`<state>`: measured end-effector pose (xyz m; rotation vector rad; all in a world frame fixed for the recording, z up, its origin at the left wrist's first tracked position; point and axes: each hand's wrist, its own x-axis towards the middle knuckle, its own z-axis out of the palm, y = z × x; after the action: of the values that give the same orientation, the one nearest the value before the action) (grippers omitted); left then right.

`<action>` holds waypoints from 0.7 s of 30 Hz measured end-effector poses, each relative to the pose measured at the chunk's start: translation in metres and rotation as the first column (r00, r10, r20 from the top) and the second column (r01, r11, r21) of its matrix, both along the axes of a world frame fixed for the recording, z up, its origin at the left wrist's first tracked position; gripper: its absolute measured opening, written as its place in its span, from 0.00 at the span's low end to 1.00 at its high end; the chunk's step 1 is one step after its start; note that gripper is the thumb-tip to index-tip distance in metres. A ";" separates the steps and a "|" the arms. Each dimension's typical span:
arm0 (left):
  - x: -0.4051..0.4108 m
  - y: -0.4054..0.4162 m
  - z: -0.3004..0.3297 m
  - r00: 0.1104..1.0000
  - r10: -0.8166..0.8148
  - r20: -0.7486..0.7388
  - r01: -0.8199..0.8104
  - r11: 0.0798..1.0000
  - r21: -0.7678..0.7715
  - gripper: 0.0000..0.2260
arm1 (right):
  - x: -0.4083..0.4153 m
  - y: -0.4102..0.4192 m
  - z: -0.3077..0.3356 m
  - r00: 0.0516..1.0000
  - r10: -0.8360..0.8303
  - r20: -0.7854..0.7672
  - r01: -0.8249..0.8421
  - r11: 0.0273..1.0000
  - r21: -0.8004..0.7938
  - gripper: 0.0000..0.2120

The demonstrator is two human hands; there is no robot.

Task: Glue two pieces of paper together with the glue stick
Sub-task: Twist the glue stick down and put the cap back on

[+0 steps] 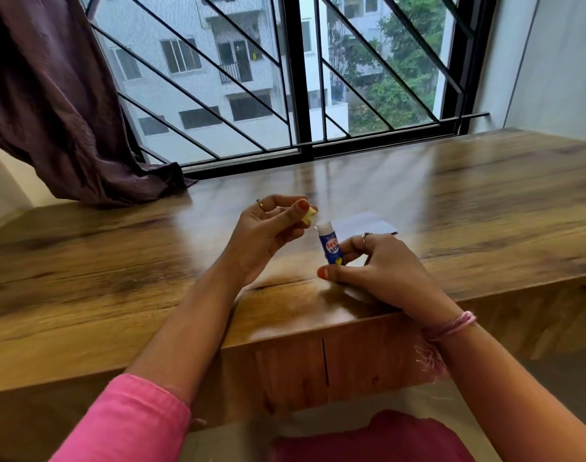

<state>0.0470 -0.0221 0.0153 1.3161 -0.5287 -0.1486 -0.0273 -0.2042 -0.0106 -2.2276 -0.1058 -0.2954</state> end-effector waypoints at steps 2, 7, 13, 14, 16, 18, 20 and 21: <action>-0.003 0.001 0.000 1.000 -0.014 0.017 0.014 1.000 0.008 0.08 | 0.000 0.000 0.000 1.000 0.004 0.000 -0.004 1.000 -0.007 0.18; -0.010 0.001 -0.001 0.998 -0.011 0.059 0.007 0.998 0.065 0.11 | -0.001 0.000 0.000 1.000 0.005 0.006 -0.005 1.000 -0.013 0.18; -0.016 -0.003 -0.001 0.984 0.043 0.175 -0.060 0.994 0.094 0.13 | -0.003 0.001 0.001 1.000 0.001 0.011 -0.001 1.000 0.007 0.17; -0.018 -0.005 -0.001 0.978 0.052 0.201 -0.074 0.992 0.102 0.12 | -0.003 0.001 0.001 1.000 -0.001 0.011 0.001 1.000 0.008 0.17; -0.021 -0.007 -0.001 0.964 0.082 0.254 -0.115 0.986 0.118 0.13 | -0.003 0.001 0.001 1.000 -0.002 0.009 0.002 1.000 0.005 0.17; -0.023 -0.008 -0.001 0.944 0.119 0.307 -0.169 0.976 0.140 0.13 | -0.003 0.001 0.001 1.000 -0.001 0.009 0.001 1.000 0.004 0.16; -0.024 -0.009 -0.002 0.923 0.143 0.358 -0.221 0.957 0.188 0.12 | -0.003 0.001 0.002 1.000 0.000 0.007 0.000 1.000 0.018 0.15; -0.025 -0.010 -0.003 0.914 0.142 0.381 -0.238 0.947 0.216 0.12 | -0.003 0.001 0.002 1.000 0.001 0.006 -0.001 1.000 0.023 0.15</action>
<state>0.0222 -0.0317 0.0124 1.6571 -0.7036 0.2005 -0.0301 -0.2027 -0.0090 -2.2037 -0.1057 -0.3012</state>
